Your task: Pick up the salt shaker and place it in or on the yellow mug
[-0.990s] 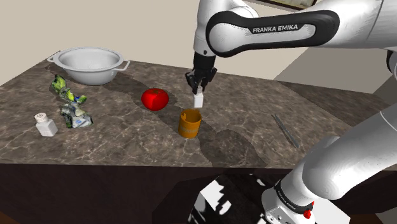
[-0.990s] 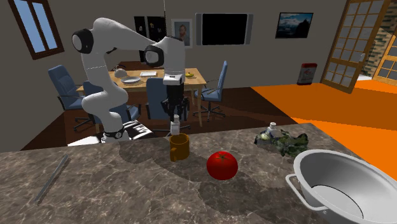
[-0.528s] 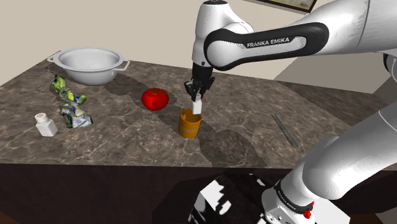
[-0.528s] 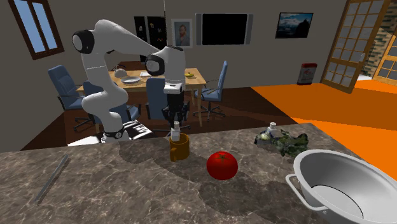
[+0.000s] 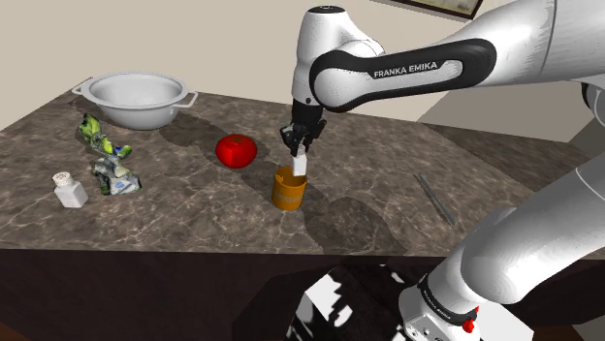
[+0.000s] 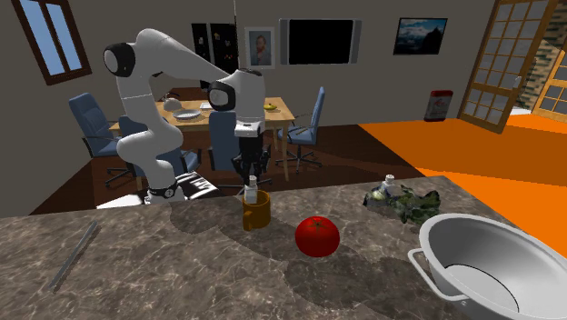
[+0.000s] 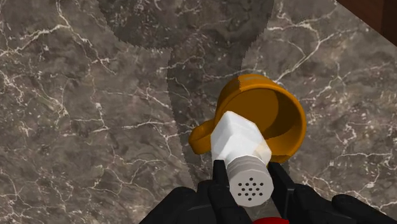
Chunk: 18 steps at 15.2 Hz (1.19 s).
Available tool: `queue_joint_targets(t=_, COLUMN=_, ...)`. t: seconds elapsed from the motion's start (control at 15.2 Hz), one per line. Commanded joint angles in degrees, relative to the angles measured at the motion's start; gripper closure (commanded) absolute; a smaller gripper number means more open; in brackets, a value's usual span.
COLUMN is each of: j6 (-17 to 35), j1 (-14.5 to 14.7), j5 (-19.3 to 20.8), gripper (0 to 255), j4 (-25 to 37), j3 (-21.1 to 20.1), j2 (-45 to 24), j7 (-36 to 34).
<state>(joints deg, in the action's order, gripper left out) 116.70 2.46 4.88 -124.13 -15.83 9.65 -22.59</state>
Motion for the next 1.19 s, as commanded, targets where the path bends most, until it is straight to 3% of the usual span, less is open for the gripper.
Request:
queue_joint_targets(t=0.0, j6=0.0, j1=0.0, j5=0.0, gripper=0, j4=-0.2, j3=0.0, j2=-0.1, j7=0.0)
queue_joint_targets(t=0.33, j6=0.0, j1=0.0, j5=0.0, gripper=0, j4=-0.1, j3=0.0, j2=-0.1, j7=0.0)
queue_joint_targets(t=0.59, j6=-7.2, j1=0.3, j5=-0.8, gripper=0, j4=5.5, j3=-0.1, j2=1.6, j7=0.5)
queue_joint_targets(t=1.12, j6=-7.2, j1=0.3, j5=-0.8, gripper=0, j4=5.5, j3=-0.1, j2=1.6, j7=0.5)
